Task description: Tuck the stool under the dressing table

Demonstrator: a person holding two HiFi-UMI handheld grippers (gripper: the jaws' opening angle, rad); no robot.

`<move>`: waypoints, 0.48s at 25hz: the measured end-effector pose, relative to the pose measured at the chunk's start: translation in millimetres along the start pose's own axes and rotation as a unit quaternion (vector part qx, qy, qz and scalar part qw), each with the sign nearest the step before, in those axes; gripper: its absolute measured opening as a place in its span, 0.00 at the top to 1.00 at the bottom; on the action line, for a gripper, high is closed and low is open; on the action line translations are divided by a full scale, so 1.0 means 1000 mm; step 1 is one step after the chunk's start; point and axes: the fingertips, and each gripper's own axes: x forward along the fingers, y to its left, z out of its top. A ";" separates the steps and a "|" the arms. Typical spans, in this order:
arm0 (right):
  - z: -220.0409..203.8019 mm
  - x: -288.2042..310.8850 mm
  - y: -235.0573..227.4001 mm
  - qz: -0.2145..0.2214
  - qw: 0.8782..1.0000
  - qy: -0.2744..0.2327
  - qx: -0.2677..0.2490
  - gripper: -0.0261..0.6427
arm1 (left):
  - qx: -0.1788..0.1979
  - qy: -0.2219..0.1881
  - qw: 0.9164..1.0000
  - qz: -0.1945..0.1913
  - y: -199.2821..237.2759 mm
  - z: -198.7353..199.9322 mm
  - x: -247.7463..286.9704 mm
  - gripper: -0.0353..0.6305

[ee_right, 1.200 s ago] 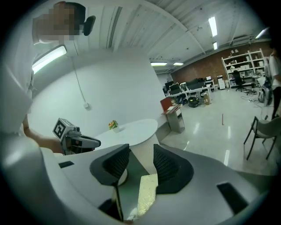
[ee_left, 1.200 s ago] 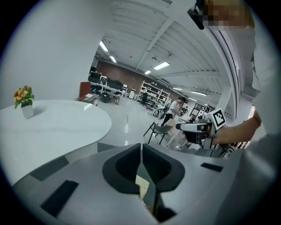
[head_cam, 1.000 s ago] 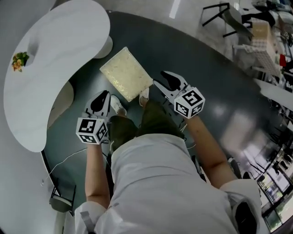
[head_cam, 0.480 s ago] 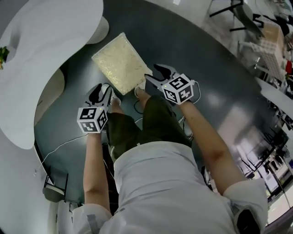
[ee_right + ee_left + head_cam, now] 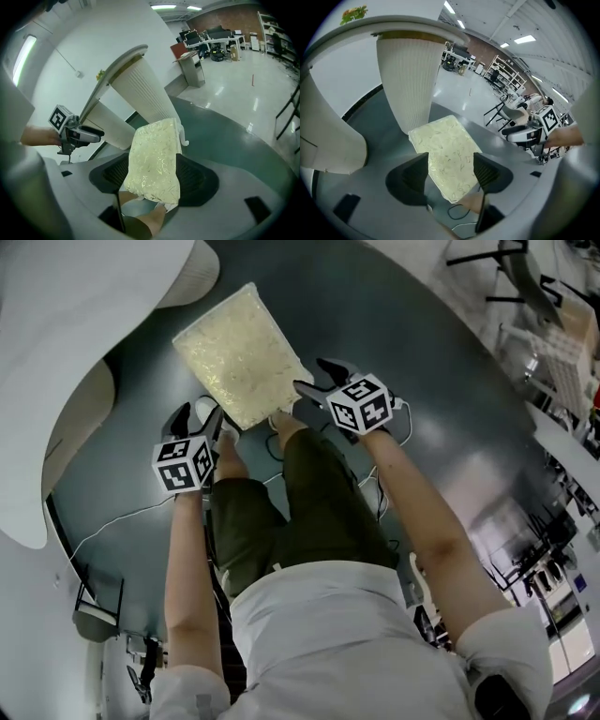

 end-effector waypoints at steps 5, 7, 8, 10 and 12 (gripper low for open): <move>-0.029 0.033 -0.022 0.010 0.999 0.035 0.009 0.46 | -0.029 0.022 0.999 -0.004 0.005 -0.026 0.043 0.47; -0.038 0.046 -0.028 0.015 0.999 0.047 0.010 0.46 | -0.036 0.035 0.999 -0.002 0.009 -0.039 0.059 0.46; -0.041 0.052 -0.031 0.017 0.998 0.051 0.009 0.45 | -0.040 0.040 0.998 -0.001 0.012 -0.045 0.066 0.45; -0.047 0.064 -0.036 0.021 0.998 0.061 0.007 0.44 | -0.054 0.049 0.997 0.003 0.018 -0.056 0.080 0.44; -0.053 0.076 -0.040 0.024 0.997 0.072 0.006 0.42 | -0.076 0.052 0.996 0.004 0.026 -0.065 0.091 0.43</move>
